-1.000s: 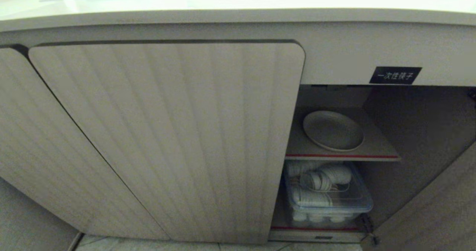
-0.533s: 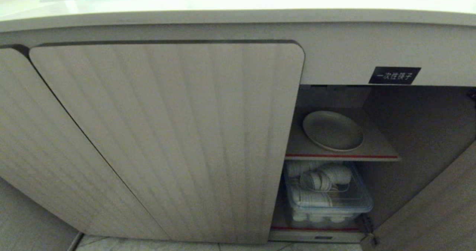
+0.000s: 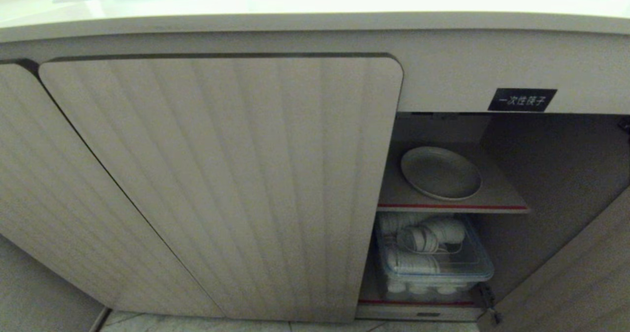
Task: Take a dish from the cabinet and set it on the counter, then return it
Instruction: Take the plate from the cabinet
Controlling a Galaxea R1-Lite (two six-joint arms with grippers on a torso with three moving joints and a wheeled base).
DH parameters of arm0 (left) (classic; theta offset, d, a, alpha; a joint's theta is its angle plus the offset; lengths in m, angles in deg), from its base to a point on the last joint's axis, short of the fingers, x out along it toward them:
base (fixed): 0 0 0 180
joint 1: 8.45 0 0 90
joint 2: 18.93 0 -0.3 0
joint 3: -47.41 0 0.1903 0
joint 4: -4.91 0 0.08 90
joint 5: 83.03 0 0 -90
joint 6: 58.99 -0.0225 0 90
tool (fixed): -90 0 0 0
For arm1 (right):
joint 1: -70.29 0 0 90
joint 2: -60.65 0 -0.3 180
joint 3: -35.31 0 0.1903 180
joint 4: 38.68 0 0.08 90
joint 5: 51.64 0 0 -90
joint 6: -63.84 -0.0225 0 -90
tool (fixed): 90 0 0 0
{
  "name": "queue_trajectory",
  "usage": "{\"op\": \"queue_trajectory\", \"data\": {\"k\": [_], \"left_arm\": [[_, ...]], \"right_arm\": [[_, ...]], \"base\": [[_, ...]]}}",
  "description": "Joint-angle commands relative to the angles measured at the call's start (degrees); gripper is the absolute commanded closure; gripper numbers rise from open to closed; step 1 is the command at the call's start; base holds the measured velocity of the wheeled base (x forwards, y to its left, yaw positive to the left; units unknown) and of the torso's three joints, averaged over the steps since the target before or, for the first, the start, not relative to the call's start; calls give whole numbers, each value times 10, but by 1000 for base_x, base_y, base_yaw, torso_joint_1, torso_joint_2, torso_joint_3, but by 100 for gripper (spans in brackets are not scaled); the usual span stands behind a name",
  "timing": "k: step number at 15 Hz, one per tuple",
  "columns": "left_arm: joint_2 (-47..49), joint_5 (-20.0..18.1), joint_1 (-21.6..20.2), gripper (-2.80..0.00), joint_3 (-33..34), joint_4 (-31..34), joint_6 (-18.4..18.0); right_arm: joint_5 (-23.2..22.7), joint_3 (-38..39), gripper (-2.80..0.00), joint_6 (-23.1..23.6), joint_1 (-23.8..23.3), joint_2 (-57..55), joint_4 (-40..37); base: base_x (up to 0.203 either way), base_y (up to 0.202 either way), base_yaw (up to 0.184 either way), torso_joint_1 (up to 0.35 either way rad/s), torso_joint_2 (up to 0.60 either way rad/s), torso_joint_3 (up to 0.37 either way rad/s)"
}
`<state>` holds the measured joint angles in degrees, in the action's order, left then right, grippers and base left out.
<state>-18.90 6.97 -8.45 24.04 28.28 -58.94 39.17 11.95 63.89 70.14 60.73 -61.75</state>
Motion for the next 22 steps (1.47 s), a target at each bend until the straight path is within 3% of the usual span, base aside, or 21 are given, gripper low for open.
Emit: {"op": "queue_trajectory", "data": {"k": [1, 4, 11, 15, 18, 22], "left_arm": [[0, 0, 0, 0, 0, 0, 0], [0, 0, 0, 0, 0, 0, 0], [0, 0, 0, 0, 0, 0, 0], [0, 0, 0, 0, 0, 0, 0], [0, 0, 0, 0, 0, 0, 0], [0, 0, 0, 0, 0, 0, 0]], "right_arm": [[-1, 0, 0, 4, 1, -1, 0], [-18, -2, 0, 57, 2, -1, 0], [-27, -5, 0, 71, 2, -26, 14], [-148, -43, 0, 71, 9, -125, 51], [-173, -62, 0, 70, 55, -210, 88], [-172, -95, 0, 43, 123, -322, 120]], "base": [[0, 0, 0, 0, 0, 0], [0, 0, 0, 0, 0, 0], [0, 0, 0, 0, 0, 0], [0, 0, 0, 0, 0, 0], [0, 0, 0, 0, 0, 0], [0, 0, 0, 0, 0, 0]]}}
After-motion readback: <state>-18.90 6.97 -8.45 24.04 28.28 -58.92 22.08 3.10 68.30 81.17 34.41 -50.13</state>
